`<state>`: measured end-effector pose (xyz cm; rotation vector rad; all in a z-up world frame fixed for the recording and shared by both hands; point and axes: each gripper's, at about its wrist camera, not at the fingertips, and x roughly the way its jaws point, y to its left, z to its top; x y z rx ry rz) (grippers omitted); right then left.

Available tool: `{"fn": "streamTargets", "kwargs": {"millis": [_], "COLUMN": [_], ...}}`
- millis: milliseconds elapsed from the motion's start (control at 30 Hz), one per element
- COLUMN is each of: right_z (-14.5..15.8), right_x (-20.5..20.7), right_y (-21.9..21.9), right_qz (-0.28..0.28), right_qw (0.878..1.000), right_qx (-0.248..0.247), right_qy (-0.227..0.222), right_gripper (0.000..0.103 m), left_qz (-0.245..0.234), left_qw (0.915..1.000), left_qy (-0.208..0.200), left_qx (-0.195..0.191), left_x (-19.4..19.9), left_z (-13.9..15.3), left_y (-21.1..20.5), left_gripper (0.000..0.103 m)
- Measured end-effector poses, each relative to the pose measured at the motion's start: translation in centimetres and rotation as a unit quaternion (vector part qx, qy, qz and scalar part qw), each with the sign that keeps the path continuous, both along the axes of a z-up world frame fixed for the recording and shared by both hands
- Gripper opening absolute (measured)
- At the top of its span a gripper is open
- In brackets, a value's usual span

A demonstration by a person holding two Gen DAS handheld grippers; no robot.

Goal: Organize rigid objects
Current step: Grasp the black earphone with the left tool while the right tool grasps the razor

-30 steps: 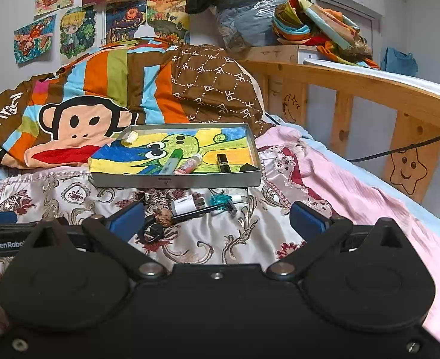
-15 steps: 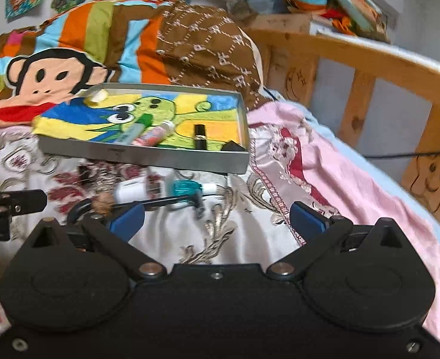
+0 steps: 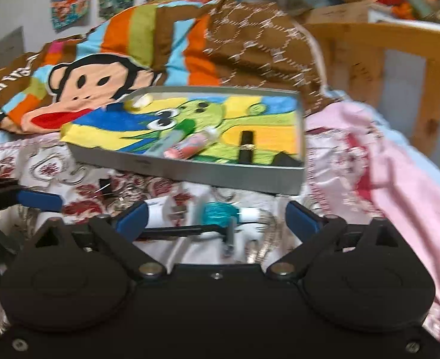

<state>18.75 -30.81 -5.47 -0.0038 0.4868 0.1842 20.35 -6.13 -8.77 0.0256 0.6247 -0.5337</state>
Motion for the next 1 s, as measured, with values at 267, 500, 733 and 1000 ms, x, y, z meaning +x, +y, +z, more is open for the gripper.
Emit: {"fn": "streamTargets", "kwargs": {"millis": [267, 500, 733, 1000], "right_z": [-2.0, -3.5, -3.2, -2.9], "right_x": [2.7, 3.5, 3.0, 3.1], "right_y": [-0.1, 1.1, 1.2, 0.3], "right_qz": [0.028, 0.039, 0.03, 0.016], "right_qw": [0.998, 0.997, 0.997, 0.997], "right_qx": [0.036, 0.028, 0.026, 0.047], "right_qy": [0.049, 0.068, 0.066, 0.061], "right_gripper": [0.085, 0.085, 0.062, 0.049], "left_qz": [-0.026, -0.012, 0.025, 0.03], "left_qw": [0.999, 0.9994, 0.9993, 0.9992], "left_qy": [0.037, 0.027, 0.022, 0.017], "left_qx": [0.001, 0.02, 0.019, 0.022], "left_x": [1.3, 1.3, 1.2, 0.9], "left_z": [-1.4, -1.8, -1.7, -1.7], "left_y": [-0.9, -1.8, -1.2, -1.4], "left_gripper": [0.093, 0.079, 0.052, 0.052]}}
